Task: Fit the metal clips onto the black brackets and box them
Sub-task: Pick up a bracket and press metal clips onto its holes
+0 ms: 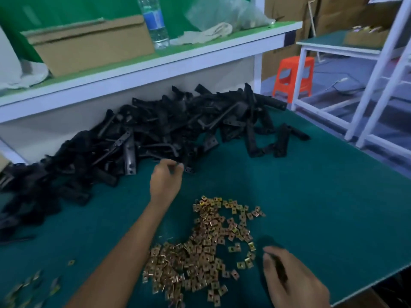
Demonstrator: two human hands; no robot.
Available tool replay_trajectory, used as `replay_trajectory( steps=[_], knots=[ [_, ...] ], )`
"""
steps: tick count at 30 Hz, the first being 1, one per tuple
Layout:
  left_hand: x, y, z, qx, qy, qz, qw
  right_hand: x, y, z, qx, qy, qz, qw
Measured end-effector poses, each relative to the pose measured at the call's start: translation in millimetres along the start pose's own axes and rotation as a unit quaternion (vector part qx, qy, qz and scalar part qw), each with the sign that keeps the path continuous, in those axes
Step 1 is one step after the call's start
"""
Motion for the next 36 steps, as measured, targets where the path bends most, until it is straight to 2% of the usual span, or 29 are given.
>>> replay_trajectory(
  steps=[3,5,9,12,14,18,23,26,30,33,36],
  knots=[
    [-38,-4,-3,0.055,0.027,0.066,0.996,-2,3,-7,-0.039,0.005,0.011,0.999],
    [-57,-11,-6,0.053,0.021,0.108,0.992,-5,9,-16,-0.026,-0.017,-0.001,1.0],
    [-76,-19,-10,0.032,0.006,0.109,0.993,-2,20,-21,-0.039,-0.015,-0.013,0.999],
    [-72,-28,0,0.148,0.03,0.133,0.98,1,17,-15,-0.05,0.002,0.01,0.999],
    [-51,-37,12,0.249,0.044,0.172,0.952,1,10,-11,-0.042,0.008,0.022,0.999],
    [15,-42,53,0.344,0.043,0.137,0.928,2,-2,-2,-0.009,0.018,0.016,1.0],
    [96,-33,100,0.337,0.039,0.05,0.939,2,-6,2,0.014,-0.016,-0.032,0.999],
    [147,-31,109,0.344,0.021,0.055,0.937,3,1,-3,-0.054,-0.084,-0.066,0.993],
    [225,-32,77,0.37,-0.054,0.091,0.923,16,-21,-3,-0.13,-0.174,0.024,0.976],
    [255,-32,61,0.398,-0.032,0.125,0.908,31,-42,-7,-0.139,-0.203,0.127,0.961],
    [252,-28,64,0.394,0.004,0.138,0.909,30,-43,0,-0.201,-0.158,0.099,0.962]
  ],
)
Point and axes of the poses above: each hand's wrist, its own x-axis away from the middle knuckle, its own z-axis out of the back of the hand, y = z × x, the point moved 8 cm from there along -x, towards the middle knuckle, and after that the axes turned 2 degrees about -y, right-handed, at the moved point
